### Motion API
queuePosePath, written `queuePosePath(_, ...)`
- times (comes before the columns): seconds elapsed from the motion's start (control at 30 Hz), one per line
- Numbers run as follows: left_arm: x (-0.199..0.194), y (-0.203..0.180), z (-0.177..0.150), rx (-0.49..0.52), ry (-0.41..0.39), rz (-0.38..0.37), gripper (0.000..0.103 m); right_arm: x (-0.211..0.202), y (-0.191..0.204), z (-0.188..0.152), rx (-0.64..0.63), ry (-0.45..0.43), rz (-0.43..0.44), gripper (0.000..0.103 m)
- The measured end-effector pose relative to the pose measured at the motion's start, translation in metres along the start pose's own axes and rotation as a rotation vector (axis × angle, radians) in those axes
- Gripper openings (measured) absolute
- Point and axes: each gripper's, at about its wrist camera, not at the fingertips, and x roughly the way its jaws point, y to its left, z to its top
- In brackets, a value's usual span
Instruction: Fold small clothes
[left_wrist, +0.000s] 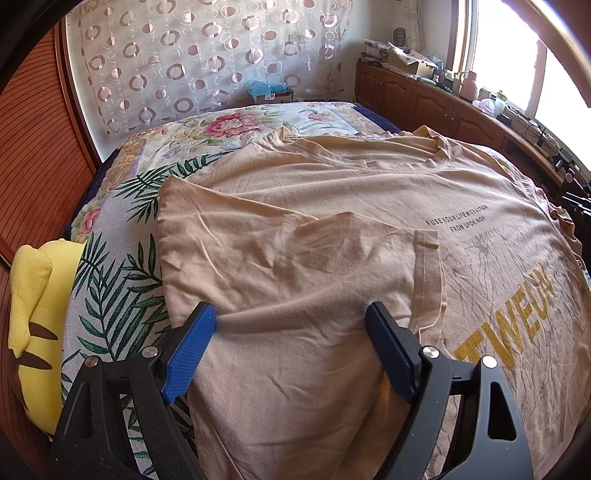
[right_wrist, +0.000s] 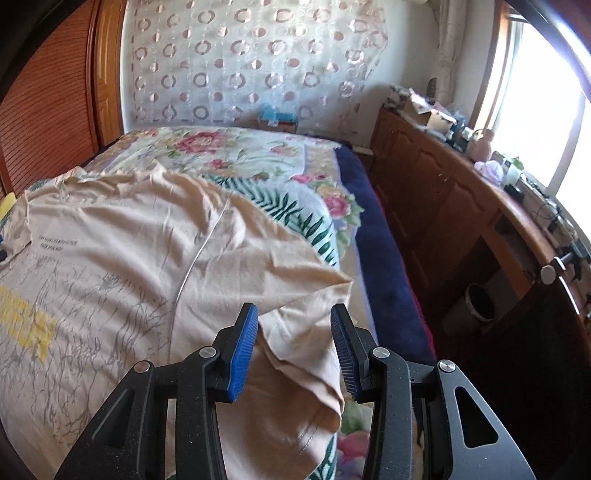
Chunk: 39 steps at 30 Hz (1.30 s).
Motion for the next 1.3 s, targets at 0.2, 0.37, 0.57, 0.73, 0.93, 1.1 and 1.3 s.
queuePosePath(0.2,0.0,0.0,0.0,0.0,0.0,0.0,0.084,0.016,0.01,-0.004,-0.034,0.053,0.048,0.04)
queuePosePath(0.37,0.0,0.0,0.0,-0.001,-0.001,-0.001,0.084,0.039,-0.001,-0.007,0.016,0.122,0.085,0.012)
queuePosePath(0.57,0.0,0.0,0.0,-0.001,-0.001,-0.001,0.084,0.02,-0.006,0.014,0.052,0.05,0.149,0.003)
queuePosePath(0.73,0.0,0.0,0.0,-0.001,-0.001,-0.001,0.084,-0.004,0.031,0.05,0.014,-0.026,0.285,0.003)
queuePosePath(0.93,0.0,0.0,0.0,-0.001,-0.001,-0.001,0.084,-0.01,0.109,0.086,-0.079,-0.052,0.473,0.003)
queuePosePath(1.1,0.0,0.0,0.0,-0.001,-0.001,-0.001,0.084,0.003,0.156,0.097,-0.167,-0.054,0.47,0.013)
queuePosePath(1.3,0.0,0.0,0.0,-0.001,-0.002,-0.001,0.084,0.009,0.143,0.077,-0.133,-0.046,0.343,0.025)
